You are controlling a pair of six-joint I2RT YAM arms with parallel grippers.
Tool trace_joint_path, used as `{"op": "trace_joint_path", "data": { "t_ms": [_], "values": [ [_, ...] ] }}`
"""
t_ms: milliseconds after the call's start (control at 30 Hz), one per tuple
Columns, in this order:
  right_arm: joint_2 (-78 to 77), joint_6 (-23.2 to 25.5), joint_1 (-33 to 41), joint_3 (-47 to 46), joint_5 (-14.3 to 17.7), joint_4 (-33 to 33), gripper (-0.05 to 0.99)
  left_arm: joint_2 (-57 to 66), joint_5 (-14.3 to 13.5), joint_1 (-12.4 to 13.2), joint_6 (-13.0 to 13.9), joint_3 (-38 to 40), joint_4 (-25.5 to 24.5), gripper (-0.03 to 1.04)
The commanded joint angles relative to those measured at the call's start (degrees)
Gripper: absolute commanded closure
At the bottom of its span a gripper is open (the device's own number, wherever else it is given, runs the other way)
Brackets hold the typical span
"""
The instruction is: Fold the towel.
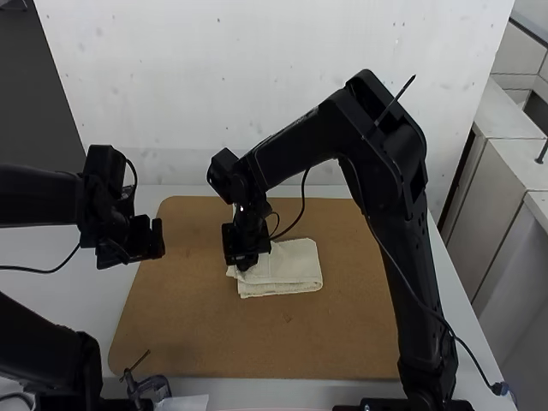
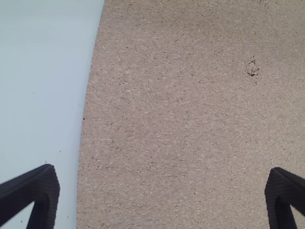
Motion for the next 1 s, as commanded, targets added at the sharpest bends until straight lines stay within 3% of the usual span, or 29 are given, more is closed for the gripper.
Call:
{"op": "trace_joint_path", "data": {
  "t_ms": [0, 433, 467, 633, 733, 800, 967],
  "values": [
    [-1.3, 0.3, 1.2, 1.0, -2.0, 1.1, 0.92, 0.0, 0.6, 0.5, 0.6, -1.3, 0.4, 0.04],
    [-3.8, 0.3, -1.2, 0.9, -2.7, 1.2, 0.89, -0.4, 0.7, 1.0, 1.1, -1.3, 0.4, 0.04],
    [-4.2, 0.3, -1.5, 1.4, -2.6, 0.2, 0.8, -0.5, 0.7, 1.0, 1.1, -1.3, 0.4, 0.04],
    [-9.3, -0.4, -5.1, 2.7, -2.6, -3.8, 0.12, -1.9, 0.9, 1.0, 1.4, -1.1, 0.4, 0.04],
    [-13.4, -1.8, -8.1, 1.9, -2.6, -4.5, 0.07, -3.6, 1.0, 0.9, 1.5, -0.5, 0.0, 0.04],
    [-16.1, -2.4, -10.4, 0.7, -2.6, -4.9, -0.01, -4.6, 1.2, 0.4, 1.5, 0.3, -0.6, 0.04],
    [-24.7, -6.1, -18.9, -7.9, -1.8, -4.3, -0.02, -5.9, 1.2, -0.3, 1.5, 1.7, -2.1, 0.04]
  ]
}}
